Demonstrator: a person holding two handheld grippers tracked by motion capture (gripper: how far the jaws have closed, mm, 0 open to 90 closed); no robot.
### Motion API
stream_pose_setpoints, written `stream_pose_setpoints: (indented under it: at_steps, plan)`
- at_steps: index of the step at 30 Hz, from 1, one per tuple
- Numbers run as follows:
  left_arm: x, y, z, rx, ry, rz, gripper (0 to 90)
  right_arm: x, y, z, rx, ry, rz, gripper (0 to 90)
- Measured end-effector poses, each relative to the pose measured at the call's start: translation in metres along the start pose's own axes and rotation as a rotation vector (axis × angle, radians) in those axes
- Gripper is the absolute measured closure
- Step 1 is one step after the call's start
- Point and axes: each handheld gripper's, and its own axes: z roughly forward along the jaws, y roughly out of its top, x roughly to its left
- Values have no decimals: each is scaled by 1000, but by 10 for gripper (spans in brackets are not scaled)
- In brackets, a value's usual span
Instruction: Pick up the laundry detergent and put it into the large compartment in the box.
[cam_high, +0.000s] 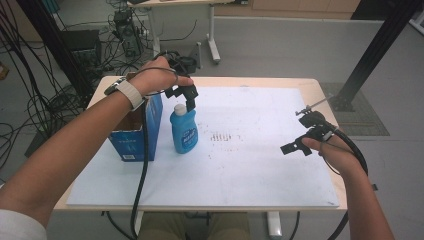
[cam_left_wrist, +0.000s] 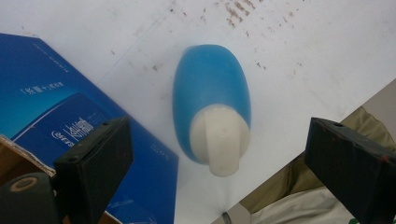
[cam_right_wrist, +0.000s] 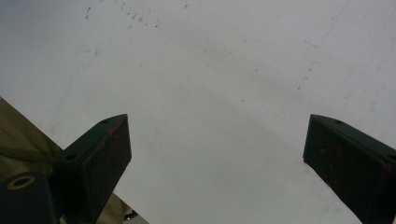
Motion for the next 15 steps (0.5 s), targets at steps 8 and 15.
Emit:
stream_pose_setpoints:
  at_steps: [8,15]
  plan:
    - [2,0,0,0,-1,-2,87,0,0,0,-1,-1,-1,74]
    - [2,0,1,-1,0,-4,88,-1,0,0,1,-1,1,74]
